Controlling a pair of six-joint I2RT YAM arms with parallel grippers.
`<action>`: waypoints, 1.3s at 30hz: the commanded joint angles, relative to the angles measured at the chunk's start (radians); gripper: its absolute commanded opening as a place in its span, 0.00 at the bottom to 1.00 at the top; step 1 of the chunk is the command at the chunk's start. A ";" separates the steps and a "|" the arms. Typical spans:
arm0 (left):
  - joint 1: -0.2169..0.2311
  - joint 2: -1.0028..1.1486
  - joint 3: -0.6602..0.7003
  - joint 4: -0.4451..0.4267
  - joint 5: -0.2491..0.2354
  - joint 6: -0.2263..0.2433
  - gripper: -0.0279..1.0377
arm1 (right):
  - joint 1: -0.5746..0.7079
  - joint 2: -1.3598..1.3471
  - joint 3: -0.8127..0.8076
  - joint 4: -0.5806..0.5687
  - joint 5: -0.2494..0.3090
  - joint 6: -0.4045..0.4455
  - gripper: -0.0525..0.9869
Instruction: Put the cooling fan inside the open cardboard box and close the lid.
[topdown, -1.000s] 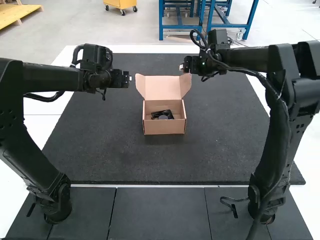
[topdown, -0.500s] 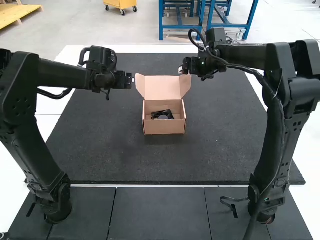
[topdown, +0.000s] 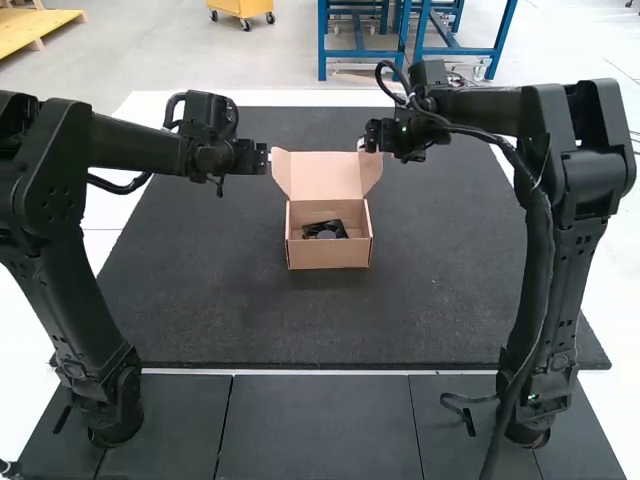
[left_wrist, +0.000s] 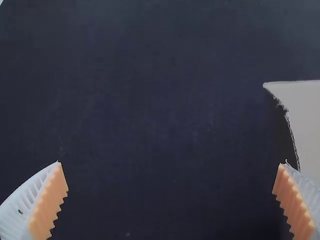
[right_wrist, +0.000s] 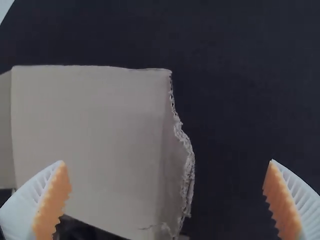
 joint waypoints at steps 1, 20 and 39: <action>-0.003 0.018 0.047 0.011 -0.002 0.010 0.94 | -0.027 0.010 0.043 -0.011 -0.014 0.006 0.86; -0.032 0.057 0.103 0.007 -0.002 0.010 0.94 | -0.052 0.022 0.058 -0.014 -0.054 0.025 0.40; -0.032 0.057 0.103 0.002 -0.002 0.010 0.94 | -0.046 0.058 0.086 -0.039 -0.109 0.029 0.21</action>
